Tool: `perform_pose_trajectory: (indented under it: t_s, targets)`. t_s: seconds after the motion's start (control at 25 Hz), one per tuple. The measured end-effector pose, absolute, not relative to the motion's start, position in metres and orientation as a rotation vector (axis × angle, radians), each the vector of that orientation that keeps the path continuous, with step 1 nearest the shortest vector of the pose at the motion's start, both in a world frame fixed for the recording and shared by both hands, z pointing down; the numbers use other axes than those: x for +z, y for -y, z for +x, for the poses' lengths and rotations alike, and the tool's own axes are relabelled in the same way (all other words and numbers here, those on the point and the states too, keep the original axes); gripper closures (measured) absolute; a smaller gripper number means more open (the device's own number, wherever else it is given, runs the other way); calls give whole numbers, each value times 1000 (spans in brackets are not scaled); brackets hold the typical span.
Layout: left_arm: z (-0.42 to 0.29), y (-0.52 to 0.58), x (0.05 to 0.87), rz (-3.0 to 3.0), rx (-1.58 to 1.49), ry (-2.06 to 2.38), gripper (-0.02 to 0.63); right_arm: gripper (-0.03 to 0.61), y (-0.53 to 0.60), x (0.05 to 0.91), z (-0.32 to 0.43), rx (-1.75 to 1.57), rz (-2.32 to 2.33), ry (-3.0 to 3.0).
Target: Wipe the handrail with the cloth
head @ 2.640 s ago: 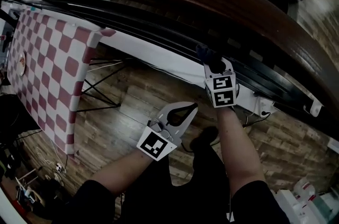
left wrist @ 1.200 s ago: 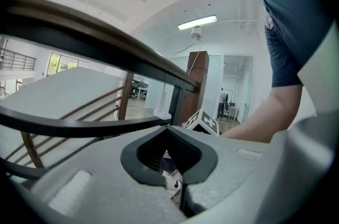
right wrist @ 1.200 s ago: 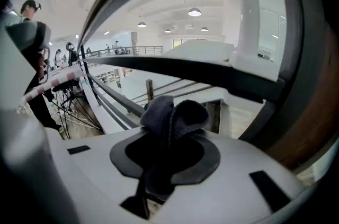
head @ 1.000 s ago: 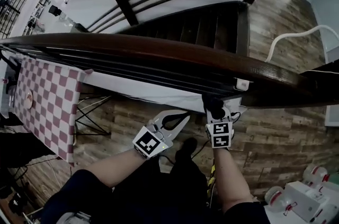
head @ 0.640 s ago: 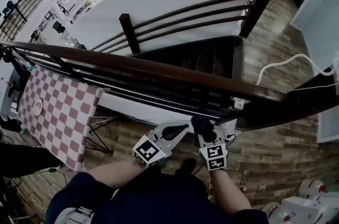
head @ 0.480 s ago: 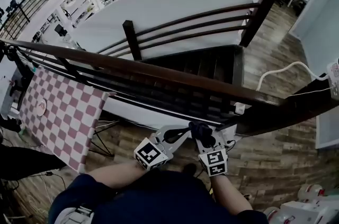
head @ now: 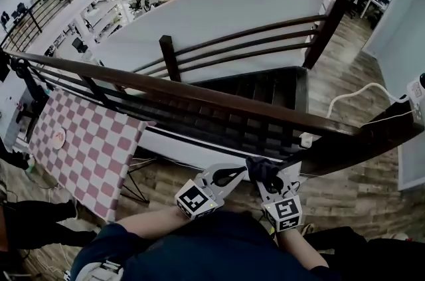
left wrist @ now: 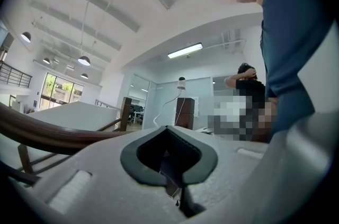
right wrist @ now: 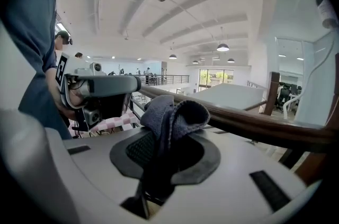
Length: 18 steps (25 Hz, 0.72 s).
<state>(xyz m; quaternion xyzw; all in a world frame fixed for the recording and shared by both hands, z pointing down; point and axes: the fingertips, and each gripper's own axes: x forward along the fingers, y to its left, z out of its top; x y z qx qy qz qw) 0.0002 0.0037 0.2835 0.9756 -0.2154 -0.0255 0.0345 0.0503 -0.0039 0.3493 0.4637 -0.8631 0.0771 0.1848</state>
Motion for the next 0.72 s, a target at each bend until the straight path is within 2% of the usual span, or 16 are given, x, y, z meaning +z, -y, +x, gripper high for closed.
perform_pose_trajectory:
  t_s: [0.72]
  targets:
    - [-1, -35, 282, 3037, -17, 604, 618, 488, -19, 329, 38, 215, 1305, 2528]
